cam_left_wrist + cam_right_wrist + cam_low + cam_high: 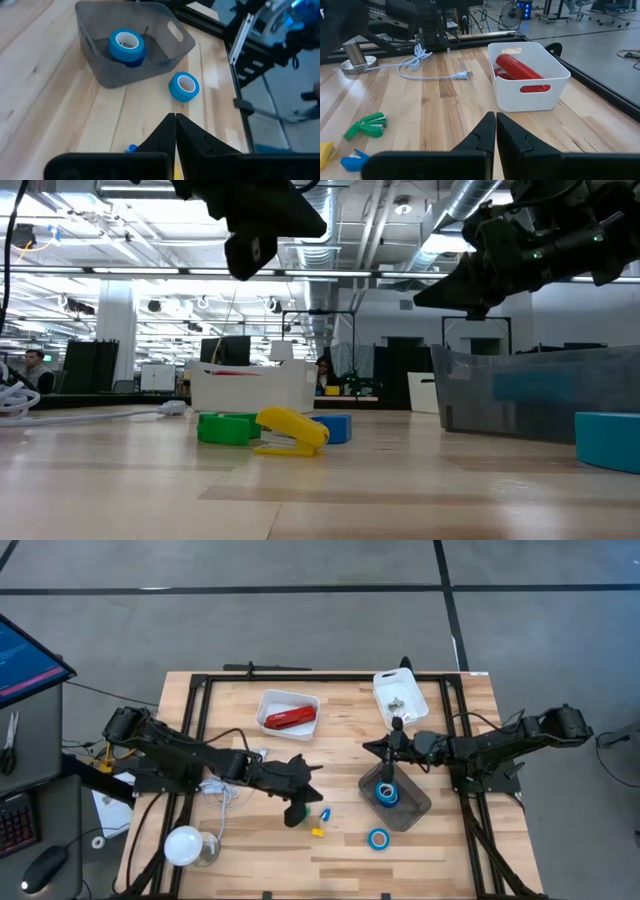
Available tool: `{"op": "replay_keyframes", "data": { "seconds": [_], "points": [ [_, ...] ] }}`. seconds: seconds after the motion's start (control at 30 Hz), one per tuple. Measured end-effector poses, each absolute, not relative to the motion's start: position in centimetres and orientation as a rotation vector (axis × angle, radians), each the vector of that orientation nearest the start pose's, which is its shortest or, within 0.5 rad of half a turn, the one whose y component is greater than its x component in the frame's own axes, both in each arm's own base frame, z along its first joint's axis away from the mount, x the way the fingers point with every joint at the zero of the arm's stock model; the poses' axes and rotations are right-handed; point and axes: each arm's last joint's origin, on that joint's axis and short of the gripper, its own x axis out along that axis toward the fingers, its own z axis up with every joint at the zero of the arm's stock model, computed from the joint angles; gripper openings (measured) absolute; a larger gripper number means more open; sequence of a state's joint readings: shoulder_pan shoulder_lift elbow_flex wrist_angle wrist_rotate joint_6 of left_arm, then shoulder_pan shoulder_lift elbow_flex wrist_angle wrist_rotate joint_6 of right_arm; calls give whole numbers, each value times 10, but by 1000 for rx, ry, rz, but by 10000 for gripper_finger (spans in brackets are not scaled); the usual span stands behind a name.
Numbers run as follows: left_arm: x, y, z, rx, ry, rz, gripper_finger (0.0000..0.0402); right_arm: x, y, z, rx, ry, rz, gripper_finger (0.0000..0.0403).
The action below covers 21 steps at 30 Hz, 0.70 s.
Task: Pick and place Stapler, Stapler remover, tape
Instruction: Put the right green small stapler into the left white bin
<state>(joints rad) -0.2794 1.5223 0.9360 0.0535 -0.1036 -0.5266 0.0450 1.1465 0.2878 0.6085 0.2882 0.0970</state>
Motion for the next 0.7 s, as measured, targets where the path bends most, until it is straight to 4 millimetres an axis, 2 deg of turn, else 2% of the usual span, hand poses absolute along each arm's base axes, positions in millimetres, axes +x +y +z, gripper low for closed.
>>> {"op": "replay_keyframes", "data": {
  "seconds": [0.4, 0.57, 0.7],
  "points": [
    [317, -86, 233, -848, 550, 94, 3, 208, 3, 169, 45, 294, -246, 8],
    [316, -86, 232, -965, 557, 135, 2, 208, 3, 168, 43, 301, -249, 8],
    [307, -82, 219, -1027, 671, 310, 2, 207, 2, 167, 40, 314, -251, 8]
  ]
}}
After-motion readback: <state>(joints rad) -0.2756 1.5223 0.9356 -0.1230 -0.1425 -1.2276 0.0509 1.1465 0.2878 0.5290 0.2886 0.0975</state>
